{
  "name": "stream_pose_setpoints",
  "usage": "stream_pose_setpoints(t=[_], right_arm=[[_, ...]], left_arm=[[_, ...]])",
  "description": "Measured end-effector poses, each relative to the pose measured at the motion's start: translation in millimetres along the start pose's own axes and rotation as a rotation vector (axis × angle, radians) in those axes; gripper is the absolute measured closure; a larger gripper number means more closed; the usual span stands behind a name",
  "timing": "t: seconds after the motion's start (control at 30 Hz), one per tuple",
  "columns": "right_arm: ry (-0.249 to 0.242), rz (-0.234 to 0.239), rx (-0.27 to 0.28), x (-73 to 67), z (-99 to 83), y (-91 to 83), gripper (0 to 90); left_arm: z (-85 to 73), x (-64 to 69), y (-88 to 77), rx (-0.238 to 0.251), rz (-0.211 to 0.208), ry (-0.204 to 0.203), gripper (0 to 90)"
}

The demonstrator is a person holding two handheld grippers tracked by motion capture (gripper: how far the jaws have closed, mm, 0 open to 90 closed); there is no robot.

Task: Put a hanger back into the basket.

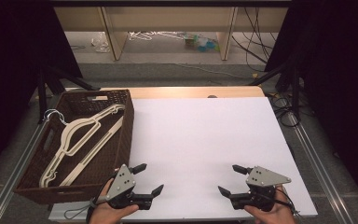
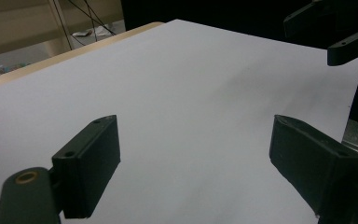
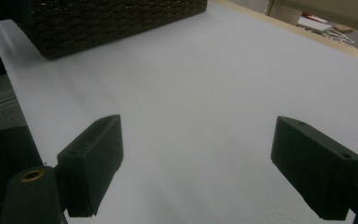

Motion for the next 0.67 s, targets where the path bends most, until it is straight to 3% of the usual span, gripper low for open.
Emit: stream_pose_setpoints(t=[0.2,0.33,0.67], right_arm=[[-0.008,0.005,-0.003,-0.1,-0.5,1.5,17.7],[-0.007,0.003,-0.005,-0.4,-0.6,1.4,17.7],[-0.008,0.016,-0.002,-0.4,-1.1,3.2,17.7]], left_arm=[[-0.3,1.0,1.0,0.007,-0.013,-0.006,16.1],[-0.9,0.6,0.9,-0.008,-0.005,0.013,16.1],[-2.3,1.3,2.2,-0.011,0.001,0.014,16.1]])
Point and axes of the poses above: each handheld gripper's, and its own axes: y roughly forward along the jaws, z roughly out of its top, x roughly to its right, the point moved 2 cm from there along y, roughly forward along the jaws, and after that the axes turned 13 degrees about y, right-handed, at the moved point
